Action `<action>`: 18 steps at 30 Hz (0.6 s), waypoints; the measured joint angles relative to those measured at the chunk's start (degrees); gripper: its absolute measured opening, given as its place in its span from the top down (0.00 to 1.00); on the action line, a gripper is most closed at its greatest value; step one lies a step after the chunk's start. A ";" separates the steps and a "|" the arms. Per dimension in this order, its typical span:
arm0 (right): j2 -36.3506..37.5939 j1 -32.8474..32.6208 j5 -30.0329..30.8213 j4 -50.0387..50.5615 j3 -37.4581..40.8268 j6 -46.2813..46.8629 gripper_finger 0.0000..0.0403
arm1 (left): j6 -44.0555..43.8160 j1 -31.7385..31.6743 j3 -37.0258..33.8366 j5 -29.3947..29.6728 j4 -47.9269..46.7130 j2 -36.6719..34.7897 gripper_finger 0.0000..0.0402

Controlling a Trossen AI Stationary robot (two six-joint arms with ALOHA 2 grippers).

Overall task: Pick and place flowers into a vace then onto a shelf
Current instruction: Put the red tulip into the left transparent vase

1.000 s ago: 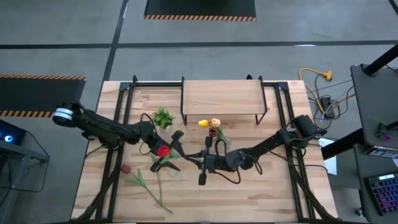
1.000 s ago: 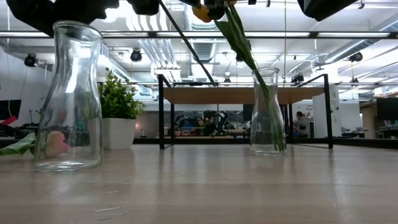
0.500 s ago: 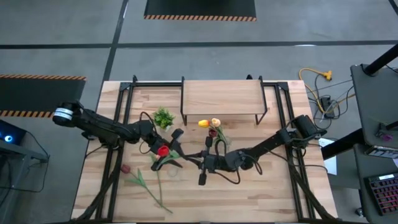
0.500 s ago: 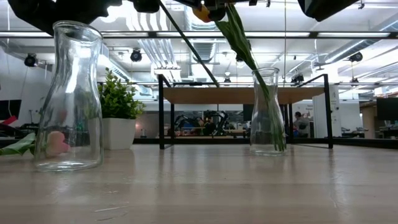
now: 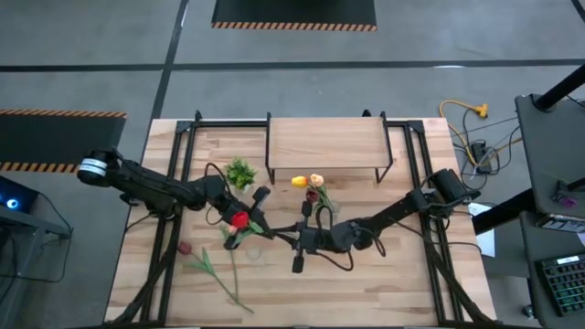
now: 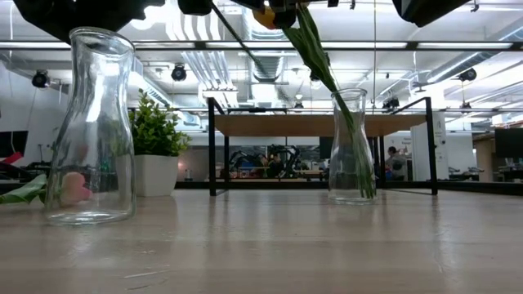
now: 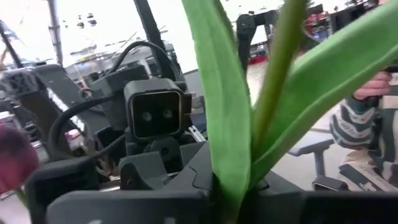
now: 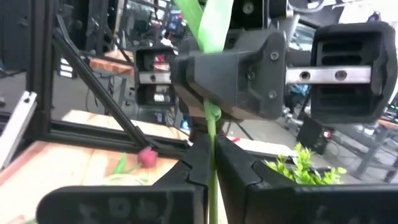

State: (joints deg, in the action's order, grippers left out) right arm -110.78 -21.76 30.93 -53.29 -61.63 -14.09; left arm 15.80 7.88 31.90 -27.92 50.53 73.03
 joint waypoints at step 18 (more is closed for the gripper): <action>0.11 -2.42 9.99 5.21 0.04 0.22 0.52 | -7.13 0.02 0.09 2.56 -3.25 -5.80 1.00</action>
State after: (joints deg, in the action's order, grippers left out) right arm -110.66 -24.19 40.92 -48.08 -61.58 -13.87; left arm 8.67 7.90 31.99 -25.36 47.28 67.23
